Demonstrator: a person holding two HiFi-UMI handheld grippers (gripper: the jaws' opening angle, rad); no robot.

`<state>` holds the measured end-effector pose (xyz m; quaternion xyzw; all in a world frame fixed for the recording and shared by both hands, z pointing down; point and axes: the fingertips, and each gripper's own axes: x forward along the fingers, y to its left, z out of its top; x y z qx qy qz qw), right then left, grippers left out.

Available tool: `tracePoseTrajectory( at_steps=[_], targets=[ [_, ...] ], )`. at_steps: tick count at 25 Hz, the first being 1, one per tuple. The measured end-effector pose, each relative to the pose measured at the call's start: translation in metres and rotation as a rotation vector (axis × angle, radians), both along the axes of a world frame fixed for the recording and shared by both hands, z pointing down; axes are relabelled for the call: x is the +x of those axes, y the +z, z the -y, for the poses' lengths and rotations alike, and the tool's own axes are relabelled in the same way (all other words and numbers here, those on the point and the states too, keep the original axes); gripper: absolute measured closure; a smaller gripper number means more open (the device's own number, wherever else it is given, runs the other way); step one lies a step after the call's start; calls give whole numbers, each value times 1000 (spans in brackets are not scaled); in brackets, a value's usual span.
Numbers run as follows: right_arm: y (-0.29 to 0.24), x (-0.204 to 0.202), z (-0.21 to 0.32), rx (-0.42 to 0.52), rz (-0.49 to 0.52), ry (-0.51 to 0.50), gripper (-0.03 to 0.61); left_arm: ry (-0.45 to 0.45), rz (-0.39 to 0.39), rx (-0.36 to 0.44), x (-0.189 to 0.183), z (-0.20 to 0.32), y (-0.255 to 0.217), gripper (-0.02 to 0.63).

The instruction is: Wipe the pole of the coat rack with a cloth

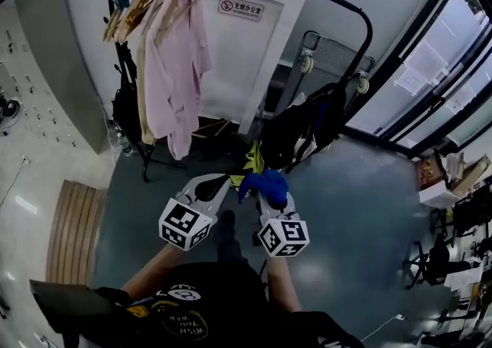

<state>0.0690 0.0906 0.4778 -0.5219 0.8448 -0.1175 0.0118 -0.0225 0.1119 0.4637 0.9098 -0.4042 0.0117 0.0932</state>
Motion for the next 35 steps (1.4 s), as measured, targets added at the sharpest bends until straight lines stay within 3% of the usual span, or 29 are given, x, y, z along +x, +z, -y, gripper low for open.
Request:
tracePoseTrajectory(
  at_steps=[7,16,23,28,32,35],
  targets=[
    [-28,56,167,54,-10,26,492,-20,-13,46,37,154,-20,611],
    [-158,141,383,281,-57,76,492,-48,22,145,77,324,-63,611],
    [-263,191,472,396,-80,221,492,-45,19,165,61,376,-81,611],
    [-301,216,509,381,-139,329,492,-29,13,157,50,388,-82,611],
    [-310,192,519,389,-154,348,492,-49,5,149,26,391,-78,611],
    [-309,138,526,402,-163,258,491,-80,-19,130,4,392,-74,611]
  ],
)
